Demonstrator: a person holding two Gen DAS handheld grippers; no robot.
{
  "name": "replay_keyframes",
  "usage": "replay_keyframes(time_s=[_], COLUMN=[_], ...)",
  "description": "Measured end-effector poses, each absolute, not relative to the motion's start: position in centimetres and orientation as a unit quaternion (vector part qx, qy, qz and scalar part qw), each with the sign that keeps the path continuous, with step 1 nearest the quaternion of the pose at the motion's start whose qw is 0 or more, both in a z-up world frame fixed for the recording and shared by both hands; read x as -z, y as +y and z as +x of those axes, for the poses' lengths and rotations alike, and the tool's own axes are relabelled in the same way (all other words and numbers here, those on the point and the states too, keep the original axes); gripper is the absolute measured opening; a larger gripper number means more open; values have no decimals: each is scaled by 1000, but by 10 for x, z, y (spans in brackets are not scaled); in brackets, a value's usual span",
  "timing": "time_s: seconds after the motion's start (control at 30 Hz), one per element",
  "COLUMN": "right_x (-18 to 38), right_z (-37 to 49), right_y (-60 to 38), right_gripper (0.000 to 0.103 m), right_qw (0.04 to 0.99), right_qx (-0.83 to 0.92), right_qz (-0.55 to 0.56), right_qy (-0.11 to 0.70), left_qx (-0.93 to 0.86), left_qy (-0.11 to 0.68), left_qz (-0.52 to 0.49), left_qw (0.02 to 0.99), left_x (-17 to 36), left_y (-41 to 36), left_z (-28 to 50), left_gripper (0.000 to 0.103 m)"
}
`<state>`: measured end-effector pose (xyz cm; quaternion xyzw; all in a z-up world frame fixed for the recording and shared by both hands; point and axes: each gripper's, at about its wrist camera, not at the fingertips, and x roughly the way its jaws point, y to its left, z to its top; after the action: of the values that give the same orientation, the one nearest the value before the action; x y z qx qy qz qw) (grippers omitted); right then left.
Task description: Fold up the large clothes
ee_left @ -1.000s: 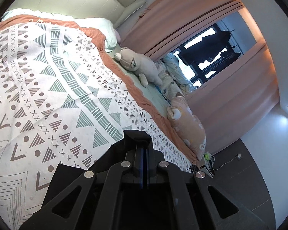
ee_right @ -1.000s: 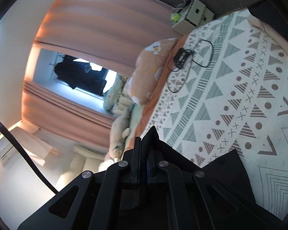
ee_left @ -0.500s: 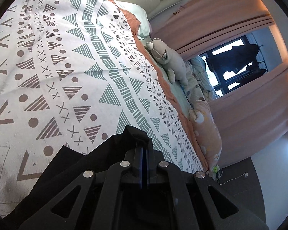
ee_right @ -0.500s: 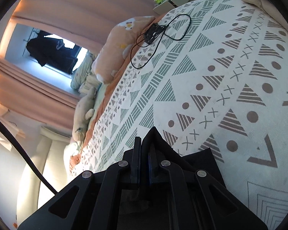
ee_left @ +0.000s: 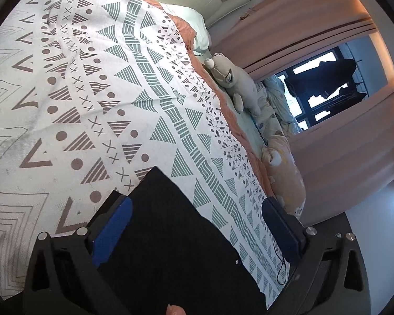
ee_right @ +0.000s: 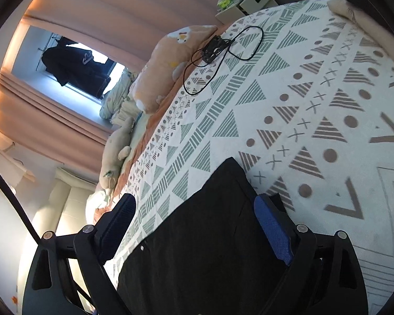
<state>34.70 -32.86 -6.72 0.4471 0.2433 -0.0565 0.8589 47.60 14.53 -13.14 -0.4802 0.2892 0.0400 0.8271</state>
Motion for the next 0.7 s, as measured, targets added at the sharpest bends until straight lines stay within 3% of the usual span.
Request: replay_keyframes(time_s=[0.7], right_x=[16], right_z=[176], right_y=[-311], right_gripper=[91], right_qw=[881], right_qx=[67], right_qz=[377], right_qy=[277], left_qx=[40], left_qy=[333], left_qz=[-449], left_qw=[828], left_x=[109], left_y=[165], left_z=[328], left_gripper=[100])
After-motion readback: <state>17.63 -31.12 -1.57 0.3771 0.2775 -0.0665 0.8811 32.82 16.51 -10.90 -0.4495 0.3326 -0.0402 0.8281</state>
